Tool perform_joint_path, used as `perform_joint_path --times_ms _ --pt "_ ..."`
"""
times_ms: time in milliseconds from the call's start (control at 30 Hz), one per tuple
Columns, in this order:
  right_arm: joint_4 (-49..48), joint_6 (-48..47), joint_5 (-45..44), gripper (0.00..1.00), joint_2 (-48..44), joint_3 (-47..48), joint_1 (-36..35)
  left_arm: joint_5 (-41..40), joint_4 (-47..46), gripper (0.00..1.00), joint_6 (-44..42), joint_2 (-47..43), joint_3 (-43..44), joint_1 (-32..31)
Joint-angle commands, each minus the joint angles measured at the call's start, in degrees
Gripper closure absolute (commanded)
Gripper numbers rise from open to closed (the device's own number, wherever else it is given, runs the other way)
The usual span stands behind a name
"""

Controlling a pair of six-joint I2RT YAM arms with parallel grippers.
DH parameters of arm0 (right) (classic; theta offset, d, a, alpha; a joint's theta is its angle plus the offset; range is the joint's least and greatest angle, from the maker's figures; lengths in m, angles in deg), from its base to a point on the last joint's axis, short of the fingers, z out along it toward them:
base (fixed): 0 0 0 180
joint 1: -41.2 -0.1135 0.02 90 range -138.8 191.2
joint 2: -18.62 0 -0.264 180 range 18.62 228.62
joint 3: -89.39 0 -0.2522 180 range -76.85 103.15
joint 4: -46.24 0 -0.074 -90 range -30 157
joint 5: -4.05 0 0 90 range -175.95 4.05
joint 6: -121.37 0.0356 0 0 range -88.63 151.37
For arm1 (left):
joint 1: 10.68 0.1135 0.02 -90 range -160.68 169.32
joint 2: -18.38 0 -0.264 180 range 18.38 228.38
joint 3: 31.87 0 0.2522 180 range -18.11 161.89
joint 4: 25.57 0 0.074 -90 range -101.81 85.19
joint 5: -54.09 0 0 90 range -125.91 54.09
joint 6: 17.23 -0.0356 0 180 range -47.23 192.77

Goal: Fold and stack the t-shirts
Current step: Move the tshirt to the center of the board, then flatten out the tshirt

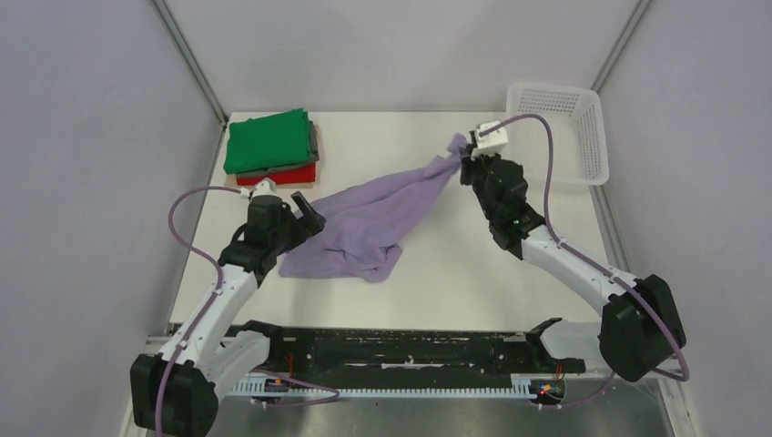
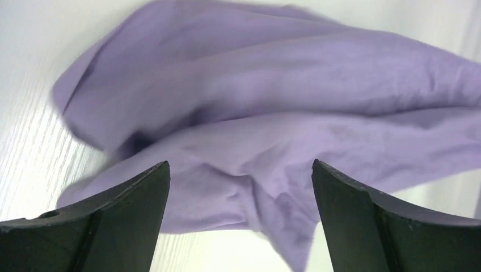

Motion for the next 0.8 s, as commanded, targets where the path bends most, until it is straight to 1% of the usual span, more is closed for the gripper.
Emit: perform_joint_path --times_ms 0,100,267,367,467,500,533,567,633,667,733,767 --pt "-2.24 5.72 -13.71 1.0 -6.02 -13.61 4.65 -1.45 5.6 0.0 3.44 4.36 -0.53 0.07" --pt "0.01 8.53 -14.33 1.0 -7.54 -18.39 7.02 -3.04 7.32 0.0 5.07 6.6 -1.33 0.02" --pt "0.41 8.67 -17.09 1.0 -9.29 -21.93 7.9 -5.31 8.05 0.0 6.86 8.92 -3.37 0.0" --pt "-0.56 8.63 -16.44 1.0 -9.59 -23.0 7.89 -5.29 3.87 0.0 7.2 11.13 -4.41 0.06" --pt "-0.82 8.04 -16.05 1.0 -9.03 -23.16 7.9 -5.64 -0.37 0.0 7.33 15.32 -4.13 0.08" --pt "-0.8 7.89 -15.9 1.0 -8.77 -23.15 7.9 -5.38 -1.54 0.01 7.31 17.1 -3.75 0.04" --pt "-0.74 7.87 -15.96 1.0 -8.72 -23.08 7.91 -4.86 -2.37 0.04 7.03 18.72 -3.21 0.07" --pt "-0.74 7.82 -15.86 1.0 -8.7 -23.06 7.93 -4.73 -2.85 0.1 7.0 20.72 -2.55 0.04" --pt "-0.65 7.7 -15.73 1.0 -8.89 -22.97 7.9 -4.68 -2.89 0.28 6.58 24.01 -0.61 0.05" --pt "-0.65 7.7 -15.71 1.0 -9.06 -23.01 7.9 -4.93 -2.91 0.43 6.57 25.46 0.22 0.06" --pt "-0.65 7.55 -15.6 1.0 -9.54 -23.06 7.94 -5.53 -3.56 0.71 6.32 26.78 1.62 0.0" --pt "-0.74 7.56 -15.62 1.0 -9.88 -23.06 7.9 -6.2 -3.27 0.93 6.45 26.78 2.46 0.03"
